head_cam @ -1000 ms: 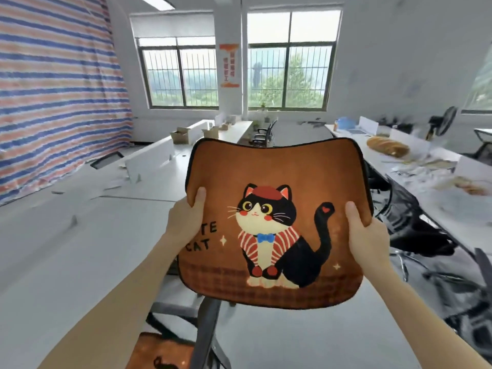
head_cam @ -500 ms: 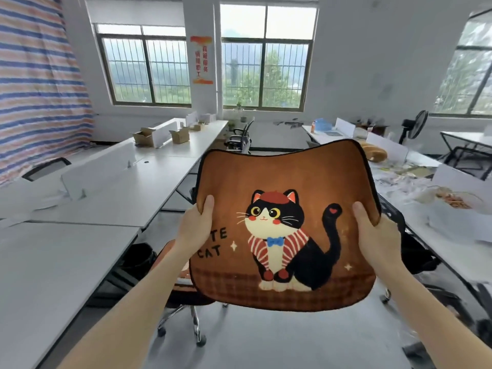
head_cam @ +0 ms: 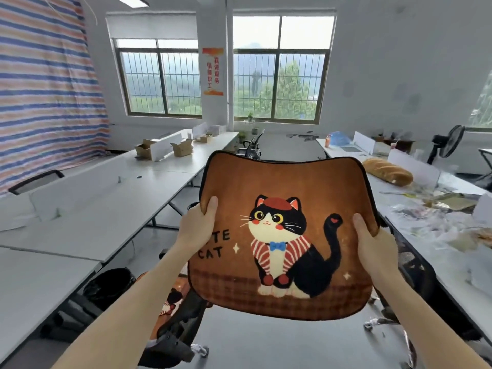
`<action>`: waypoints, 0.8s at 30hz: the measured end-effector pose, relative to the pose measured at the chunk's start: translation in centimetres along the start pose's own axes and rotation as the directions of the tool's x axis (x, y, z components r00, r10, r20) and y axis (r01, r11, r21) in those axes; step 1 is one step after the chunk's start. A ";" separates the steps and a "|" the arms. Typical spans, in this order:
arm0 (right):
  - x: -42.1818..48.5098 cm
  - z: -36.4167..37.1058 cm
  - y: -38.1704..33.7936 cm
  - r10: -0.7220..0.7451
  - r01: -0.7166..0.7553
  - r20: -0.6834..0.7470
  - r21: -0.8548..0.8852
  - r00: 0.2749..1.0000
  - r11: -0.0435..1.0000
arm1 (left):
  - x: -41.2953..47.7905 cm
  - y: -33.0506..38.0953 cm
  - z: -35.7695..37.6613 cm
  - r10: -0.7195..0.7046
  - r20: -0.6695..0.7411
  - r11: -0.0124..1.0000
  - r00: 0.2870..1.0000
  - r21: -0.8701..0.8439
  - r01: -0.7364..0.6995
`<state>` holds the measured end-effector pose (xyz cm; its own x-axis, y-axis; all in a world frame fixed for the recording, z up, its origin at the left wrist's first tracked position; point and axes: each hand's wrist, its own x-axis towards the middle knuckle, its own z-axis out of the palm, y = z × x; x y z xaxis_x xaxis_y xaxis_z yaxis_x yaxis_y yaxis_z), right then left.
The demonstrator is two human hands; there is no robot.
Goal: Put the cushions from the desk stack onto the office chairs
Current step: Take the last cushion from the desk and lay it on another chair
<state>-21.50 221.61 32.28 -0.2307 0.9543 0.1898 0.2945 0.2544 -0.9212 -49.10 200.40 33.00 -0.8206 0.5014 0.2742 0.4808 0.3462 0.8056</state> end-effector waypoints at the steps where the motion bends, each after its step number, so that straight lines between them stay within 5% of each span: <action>1: 1.7 0.5 0.0 0.002 -0.002 0.001 -0.003 1.000 1.000 | 1.5 0.5 0.8 -0.009 -0.003 1.000 1.000 0.005 0.009; 24: 45.1 18.9 2.9 -0.032 0.029 -0.080 -0.027 0.996 0.999 | 44.7 0.0 25.1 -0.028 0.091 0.999 0.995 -0.044 0.032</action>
<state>-48.59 262.44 31.73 -0.1653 0.9553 0.2452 0.3125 0.2865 -0.9057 -78.01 242.68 32.12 -0.8021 0.5619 0.2021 0.4400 0.3272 0.8363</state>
